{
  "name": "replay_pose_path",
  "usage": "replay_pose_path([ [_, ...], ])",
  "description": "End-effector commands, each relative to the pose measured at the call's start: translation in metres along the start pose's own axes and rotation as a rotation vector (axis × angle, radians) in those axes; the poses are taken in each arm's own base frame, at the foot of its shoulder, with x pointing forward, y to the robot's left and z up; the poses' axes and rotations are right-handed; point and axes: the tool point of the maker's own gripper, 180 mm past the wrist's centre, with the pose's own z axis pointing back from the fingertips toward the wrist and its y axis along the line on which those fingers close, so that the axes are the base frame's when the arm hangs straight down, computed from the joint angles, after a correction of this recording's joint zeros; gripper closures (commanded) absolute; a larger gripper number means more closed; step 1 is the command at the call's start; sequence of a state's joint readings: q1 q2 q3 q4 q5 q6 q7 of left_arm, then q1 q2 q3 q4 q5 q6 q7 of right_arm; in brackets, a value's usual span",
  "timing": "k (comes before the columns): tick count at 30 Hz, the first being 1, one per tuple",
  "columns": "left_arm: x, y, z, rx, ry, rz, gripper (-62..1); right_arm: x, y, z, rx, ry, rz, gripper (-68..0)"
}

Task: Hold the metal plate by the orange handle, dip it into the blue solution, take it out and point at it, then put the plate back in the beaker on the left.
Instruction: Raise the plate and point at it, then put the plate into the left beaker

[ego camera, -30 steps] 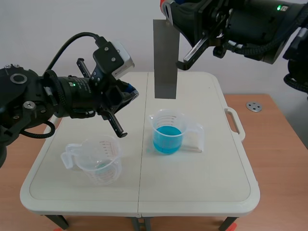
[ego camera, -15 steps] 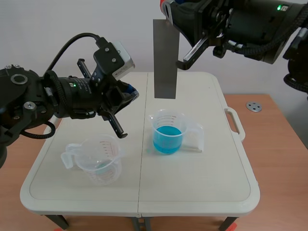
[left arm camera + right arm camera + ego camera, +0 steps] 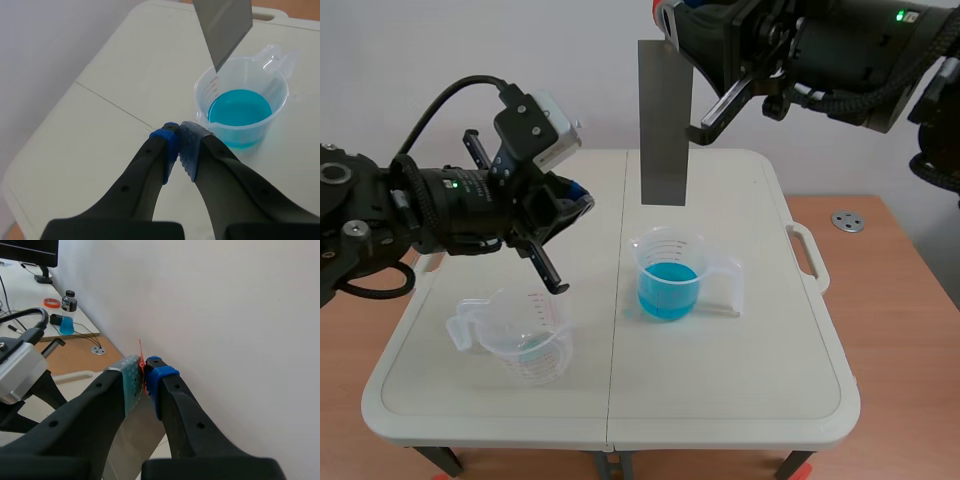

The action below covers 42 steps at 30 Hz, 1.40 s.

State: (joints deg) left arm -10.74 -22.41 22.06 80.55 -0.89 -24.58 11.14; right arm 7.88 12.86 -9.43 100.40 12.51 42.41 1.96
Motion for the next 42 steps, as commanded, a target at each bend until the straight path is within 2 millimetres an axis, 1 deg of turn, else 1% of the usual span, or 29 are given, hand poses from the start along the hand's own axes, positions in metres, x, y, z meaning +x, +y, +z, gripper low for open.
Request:
replay_pose_path([
  [1, 0.010, 0.008, 0.013, 0.026, -0.035, -0.007, -2.9, 0.015, -0.005, -0.001, -0.004, -0.047, 0.012, -1.3],
  [4, 0.006, 0.013, 0.031, 0.056, -0.023, -0.010, -2.9, 0.014, -0.005, -0.001, -0.004, -0.045, 0.011, -1.3],
  [9, -0.009, 0.019, 0.061, 0.109, 0.019, -0.001, -2.9, 0.014, -0.005, -0.001, -0.004, -0.045, 0.011, -1.3],
  [20, -0.046, 0.020, 0.133, 0.239, 0.092, 0.108, -2.9, 0.017, -0.006, -0.002, -0.003, -0.051, 0.017, -1.3],
  [27, -0.064, 0.007, 0.175, 0.265, 0.117, 0.135, -2.9, 0.021, -0.006, -0.005, 0.004, -0.062, 0.015, -1.3],
  [30, -0.075, -0.002, 0.192, 0.264, 0.150, 0.151, -2.9, 0.024, -0.001, -0.010, 0.025, -0.066, 0.021, -1.3],
  [35, -0.088, -0.021, 0.218, 0.246, 0.192, 0.180, -2.9, 0.028, 0.008, -0.018, 0.057, -0.075, 0.017, -1.3],
  [39, -0.091, -0.033, 0.232, 0.233, 0.201, 0.214, -2.9, 0.031, 0.018, -0.026, 0.077, -0.086, 0.000, -1.3],
  [42, -0.096, -0.041, 0.237, 0.217, 0.228, 0.229, -2.9, 0.033, 0.027, -0.032, 0.095, -0.093, -0.018, -1.3],
])
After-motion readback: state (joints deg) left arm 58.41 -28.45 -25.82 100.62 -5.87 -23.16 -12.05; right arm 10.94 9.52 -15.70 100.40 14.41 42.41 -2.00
